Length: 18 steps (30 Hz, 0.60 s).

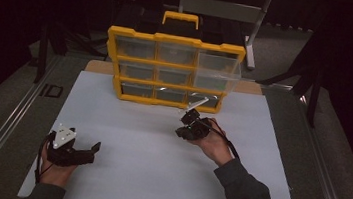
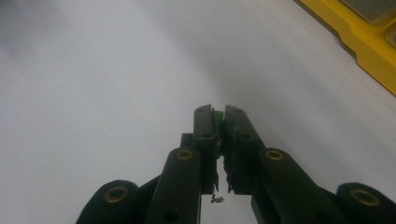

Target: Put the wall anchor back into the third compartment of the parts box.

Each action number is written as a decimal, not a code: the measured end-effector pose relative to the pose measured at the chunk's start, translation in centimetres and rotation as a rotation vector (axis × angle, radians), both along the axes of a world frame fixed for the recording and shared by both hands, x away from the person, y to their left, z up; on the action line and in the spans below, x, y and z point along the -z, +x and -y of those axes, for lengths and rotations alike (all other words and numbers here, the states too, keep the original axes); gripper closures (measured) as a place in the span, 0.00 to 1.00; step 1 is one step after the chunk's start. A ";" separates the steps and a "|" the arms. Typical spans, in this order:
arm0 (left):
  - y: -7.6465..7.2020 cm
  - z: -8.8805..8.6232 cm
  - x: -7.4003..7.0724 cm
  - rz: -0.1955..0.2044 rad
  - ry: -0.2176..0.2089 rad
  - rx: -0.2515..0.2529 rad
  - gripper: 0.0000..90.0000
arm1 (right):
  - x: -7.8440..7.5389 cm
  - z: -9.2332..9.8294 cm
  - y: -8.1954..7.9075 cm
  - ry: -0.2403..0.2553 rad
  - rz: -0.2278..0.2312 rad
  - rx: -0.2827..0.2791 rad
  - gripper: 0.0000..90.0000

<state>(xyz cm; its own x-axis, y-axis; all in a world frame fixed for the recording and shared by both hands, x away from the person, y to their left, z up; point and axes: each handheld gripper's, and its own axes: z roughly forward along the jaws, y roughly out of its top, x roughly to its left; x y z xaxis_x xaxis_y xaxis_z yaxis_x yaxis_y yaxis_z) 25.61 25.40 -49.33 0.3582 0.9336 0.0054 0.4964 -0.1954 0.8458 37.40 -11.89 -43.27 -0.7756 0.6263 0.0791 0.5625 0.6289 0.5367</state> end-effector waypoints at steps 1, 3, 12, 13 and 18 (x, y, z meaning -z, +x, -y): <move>0.0 0.0 0.0 0.000 0.000 0.000 0.00 | -0.1 0.0 0.0 0.003 -0.002 0.000 0.93; 0.0 0.0 0.0 0.000 0.000 0.000 0.00 | -0.4 0.1 -0.1 0.006 -0.001 -0.004 0.93; 0.0 0.0 0.0 0.000 0.000 0.000 0.00 | -1.6 0.4 -0.3 0.016 0.012 -0.006 0.93; 0.0 0.0 0.0 0.001 0.000 0.000 0.00 | -1.8 0.4 -0.3 0.018 0.013 -0.005 0.93; 0.0 0.0 0.0 0.000 0.000 0.000 0.00 | -2.3 0.6 -0.3 0.028 0.014 -0.007 0.93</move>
